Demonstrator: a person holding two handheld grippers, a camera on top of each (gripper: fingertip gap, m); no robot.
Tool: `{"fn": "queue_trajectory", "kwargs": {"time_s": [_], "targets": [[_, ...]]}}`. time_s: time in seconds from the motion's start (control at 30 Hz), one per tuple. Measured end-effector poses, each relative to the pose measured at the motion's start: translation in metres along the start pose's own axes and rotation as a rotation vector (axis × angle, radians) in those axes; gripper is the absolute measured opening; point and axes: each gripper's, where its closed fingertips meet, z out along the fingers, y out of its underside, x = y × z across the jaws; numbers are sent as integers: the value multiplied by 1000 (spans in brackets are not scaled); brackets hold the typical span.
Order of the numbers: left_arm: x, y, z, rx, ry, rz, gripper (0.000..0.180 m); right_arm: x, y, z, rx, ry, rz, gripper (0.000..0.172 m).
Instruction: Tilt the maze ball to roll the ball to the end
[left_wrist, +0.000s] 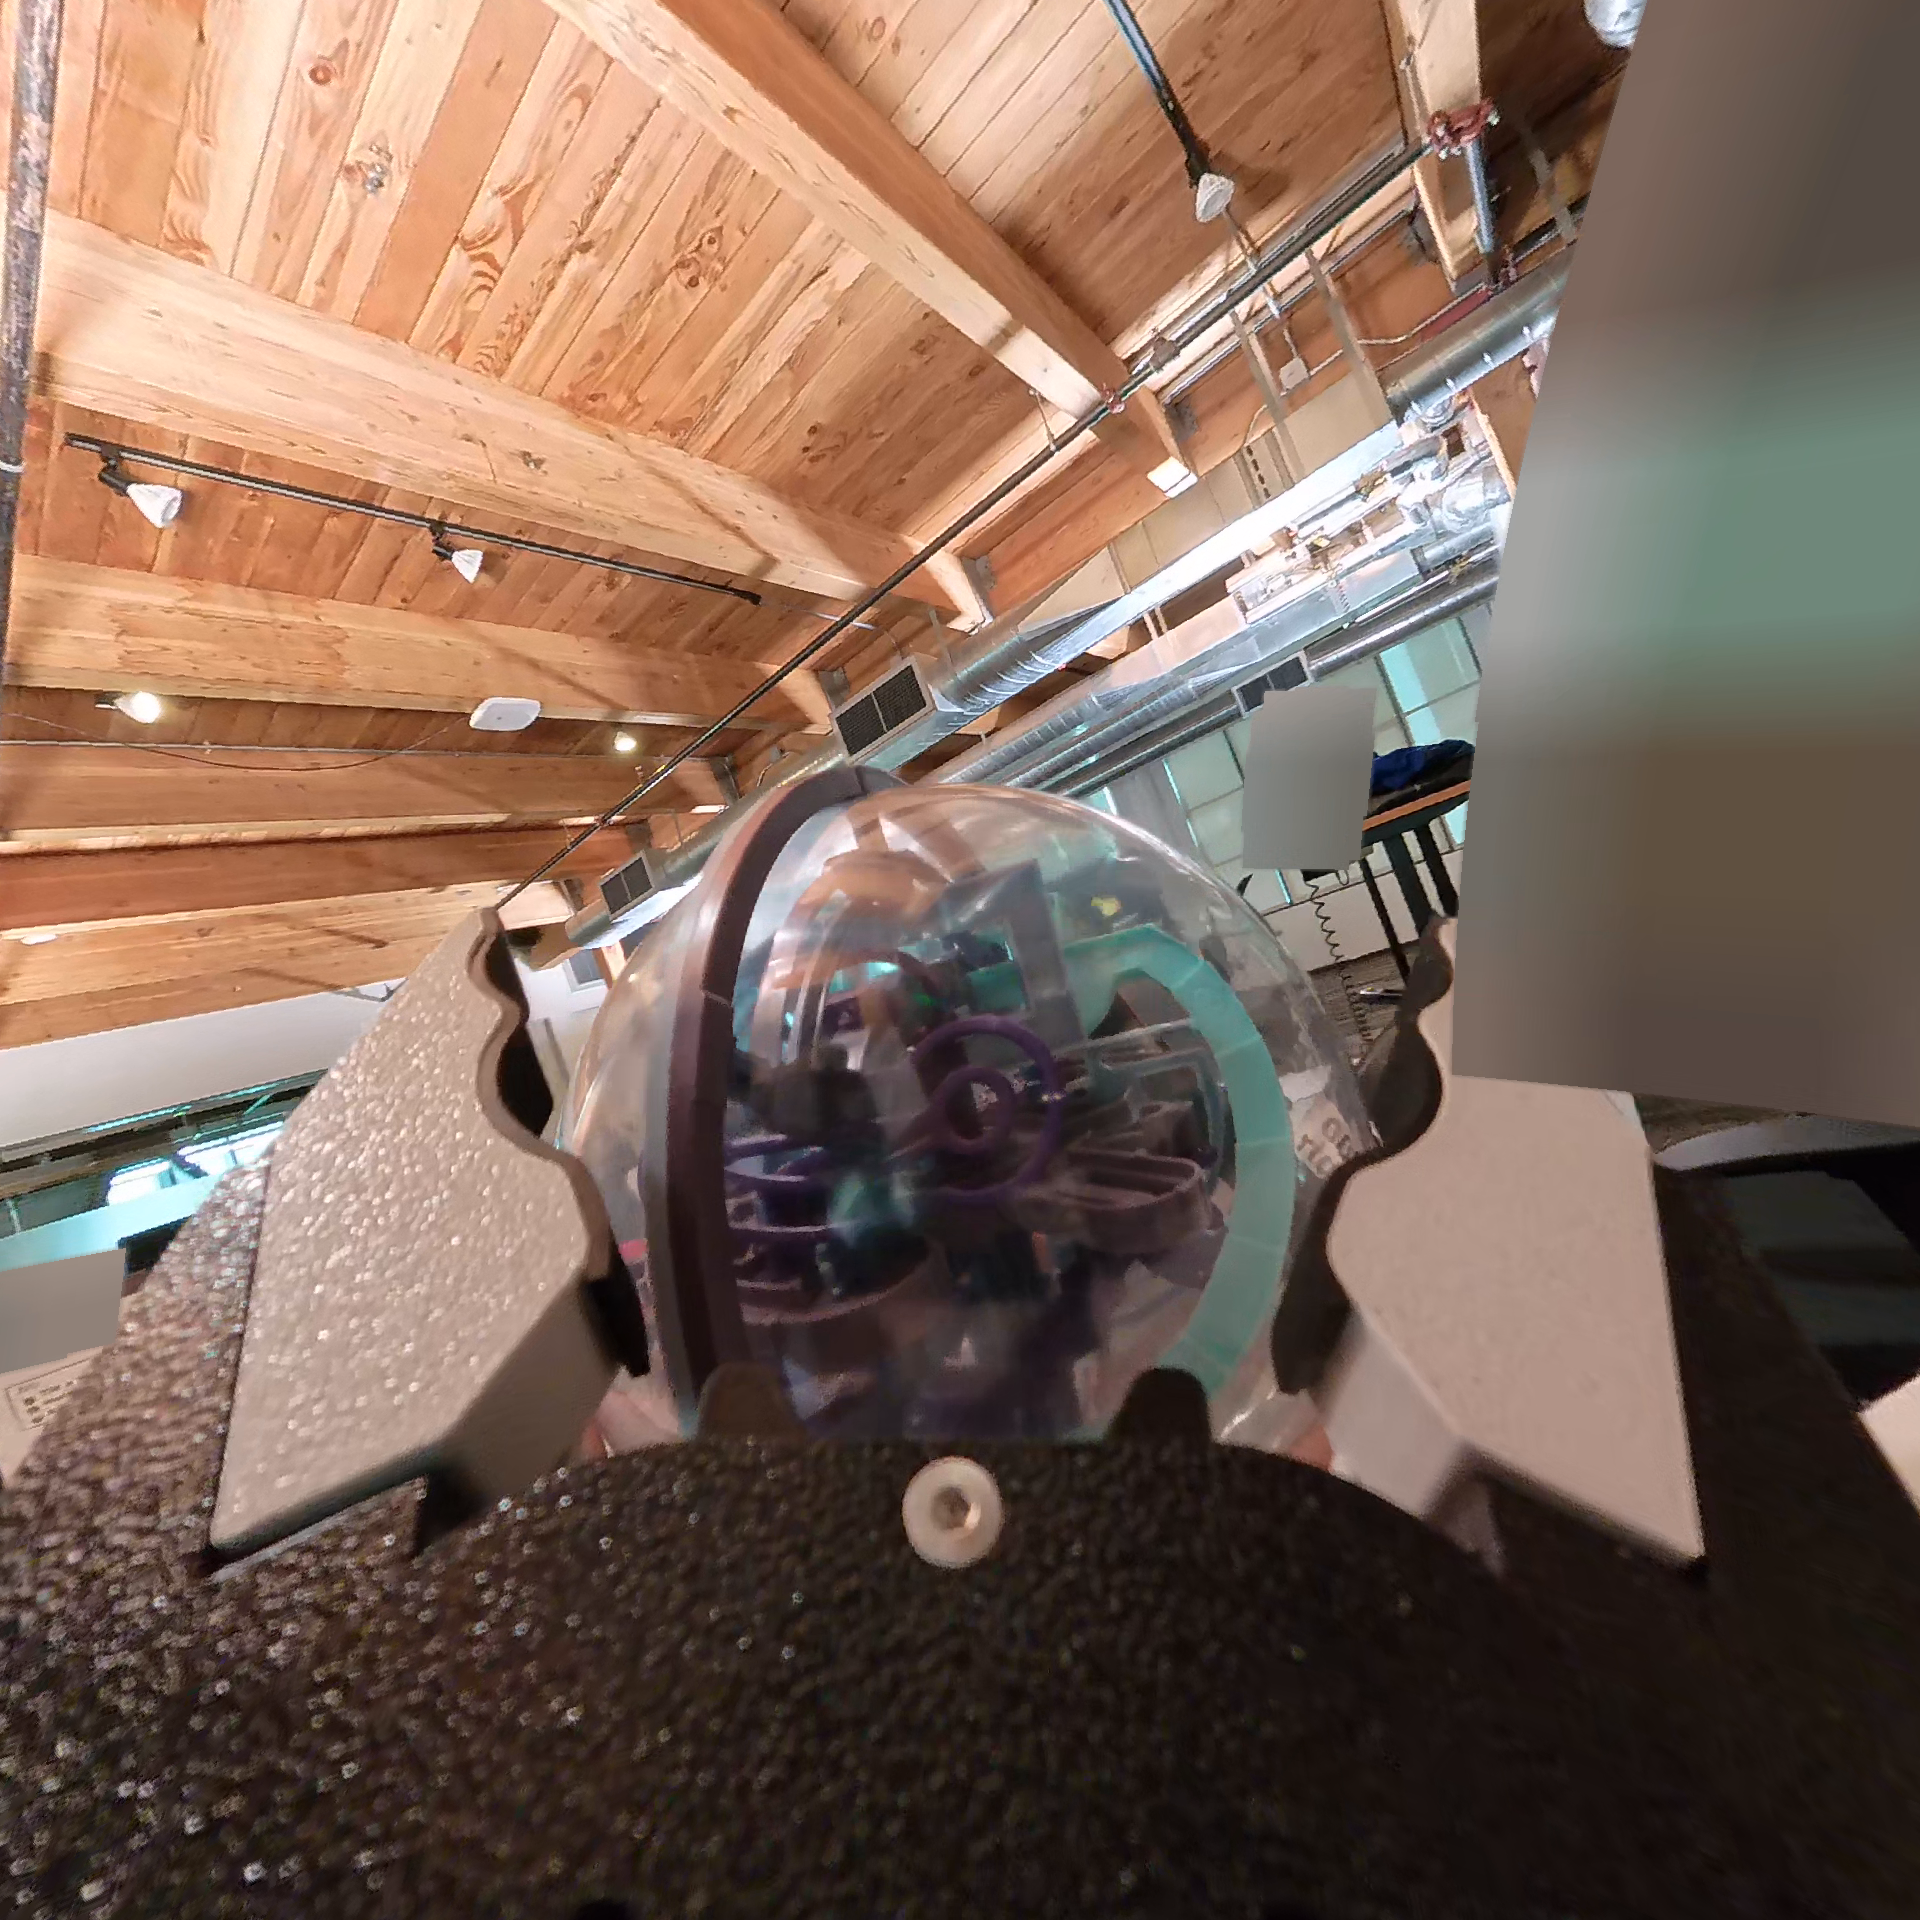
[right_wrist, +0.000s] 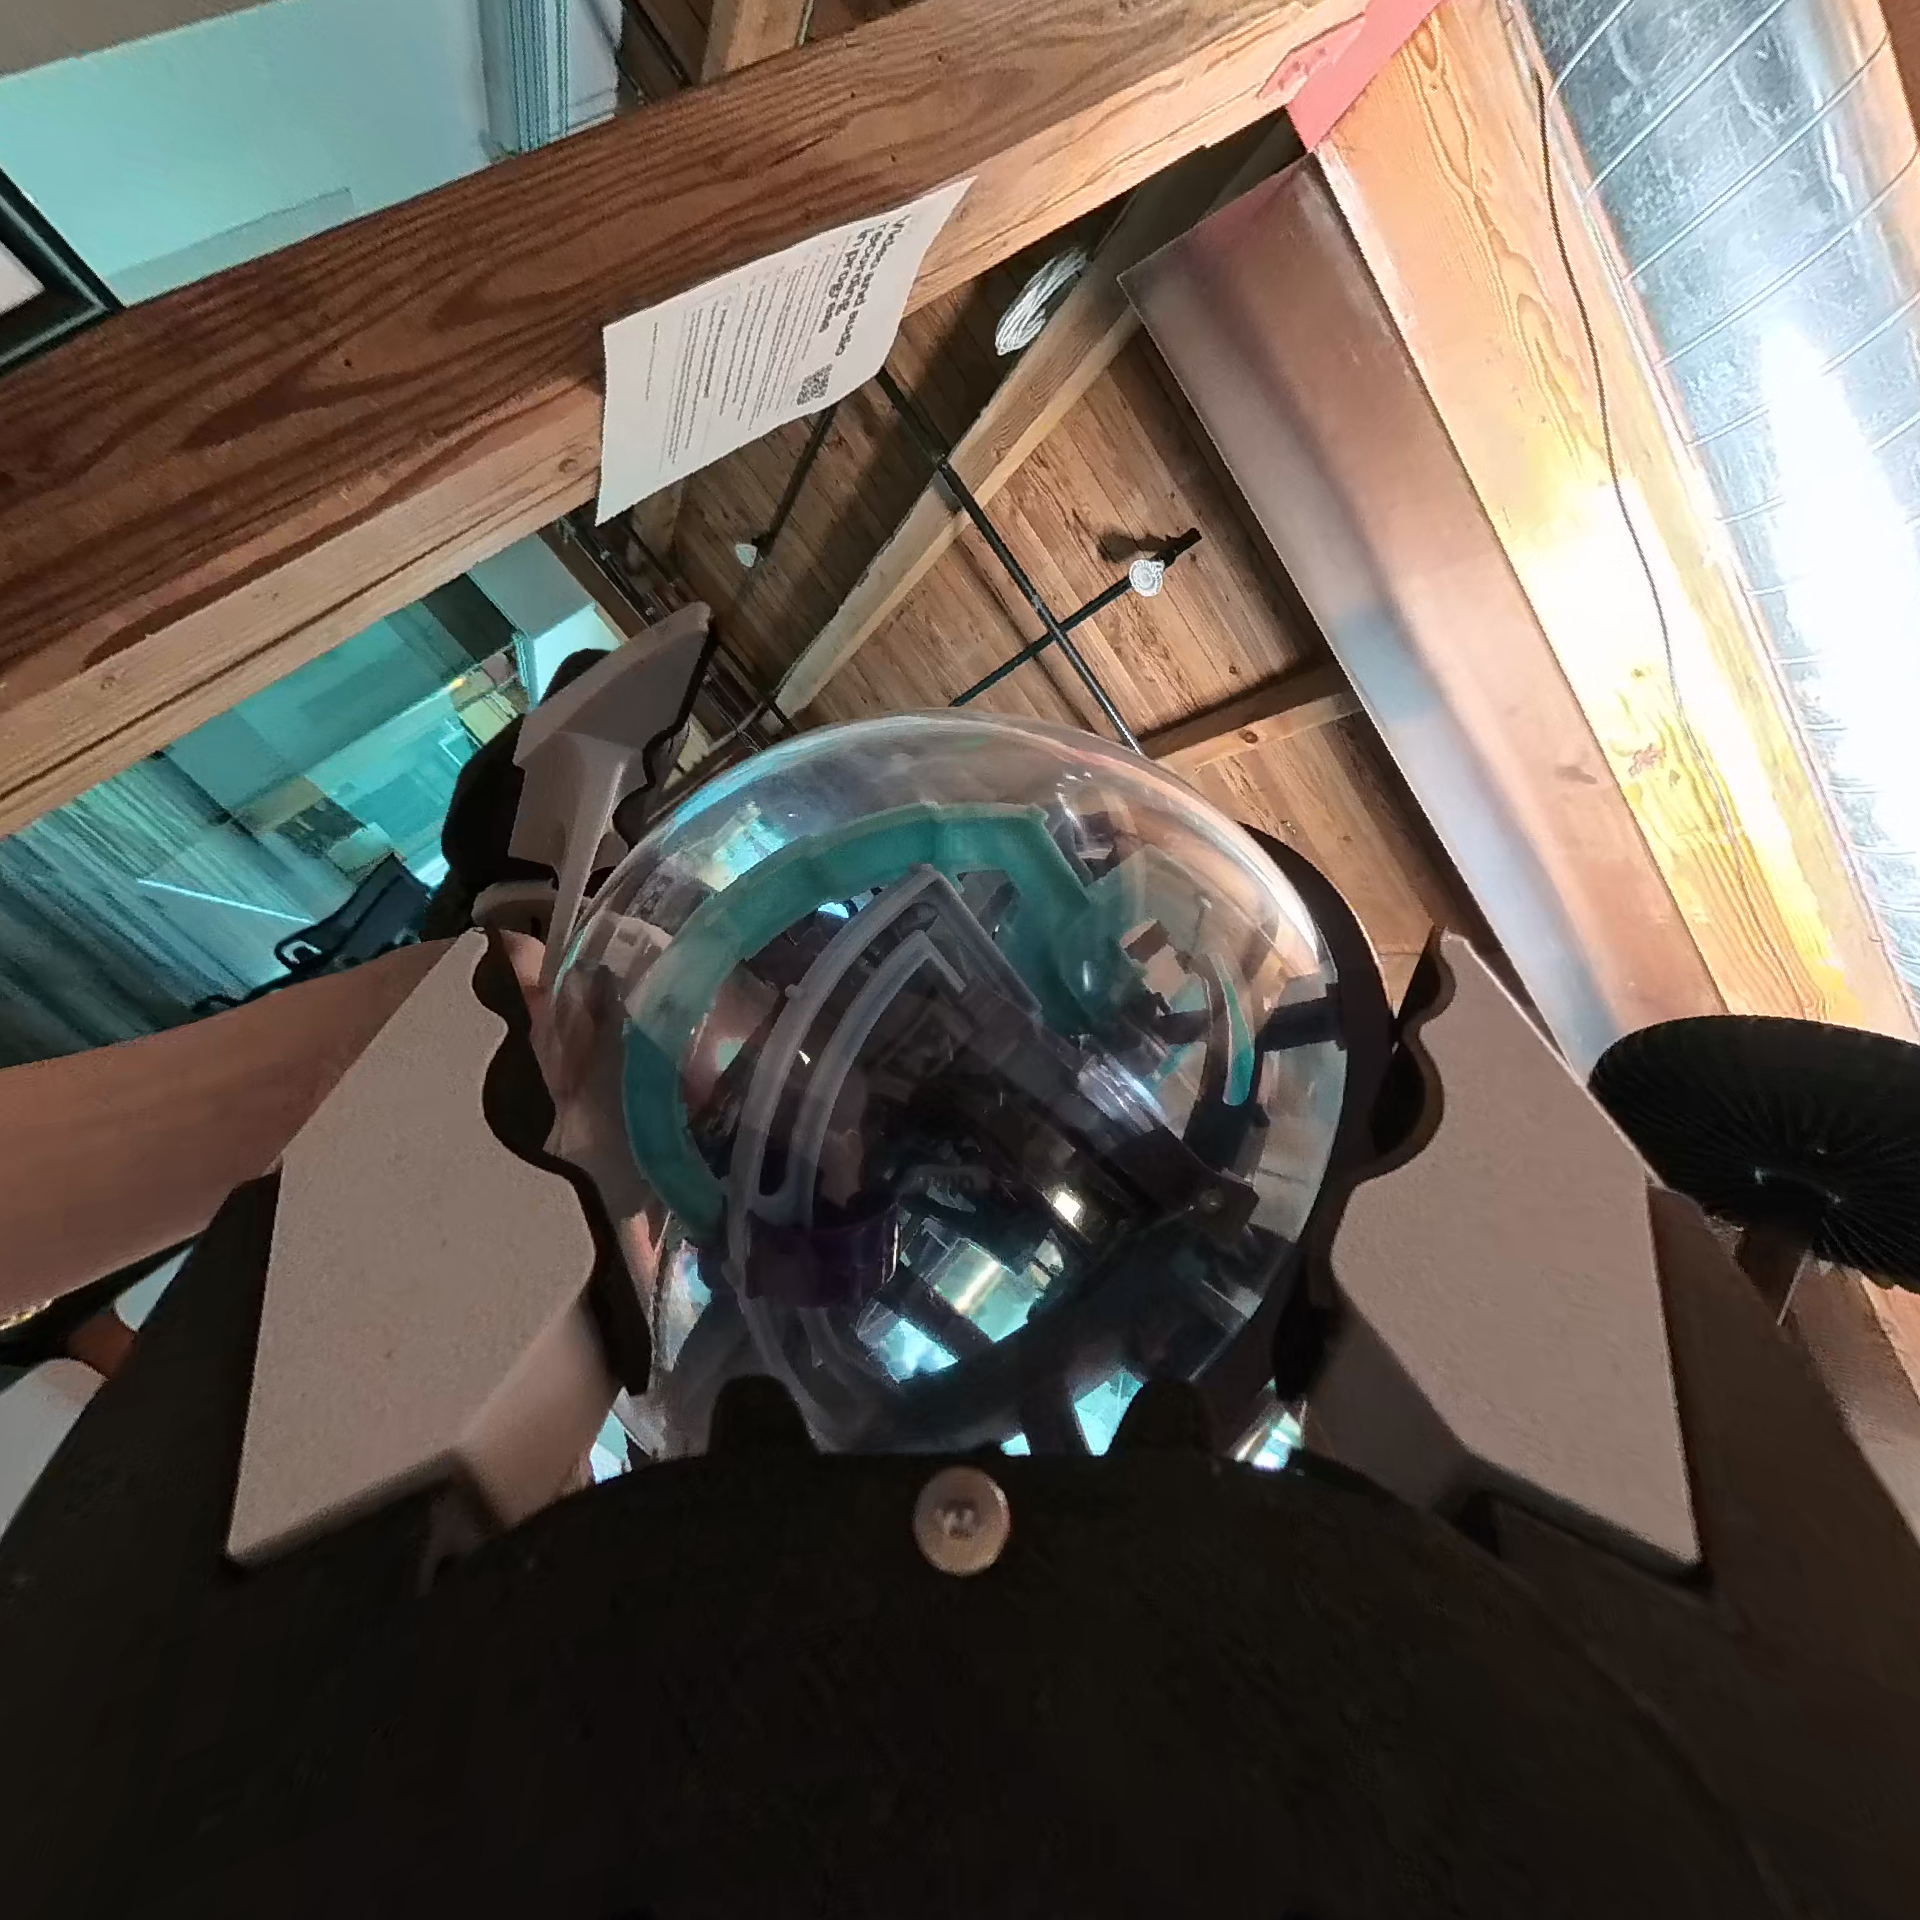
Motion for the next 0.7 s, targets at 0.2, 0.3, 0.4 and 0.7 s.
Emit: {"fn": "queue_trajectory", "kwargs": {"time_s": [0.2,0.3,0.4,0.7], "targets": [[2,-3,-1,-3,-12,3,157,-2,-2,0,7,3,7,158],[3,-3,-2,1,-16,2,157,-3,-2,0,4,0,8,158],[3,-4,-3,3,-19,4,157,-4,-2,0,4,-3,7,158],[21,-13,-5,64,43,130,157,-11,-14,-2,59,-43,-103,158]]}}
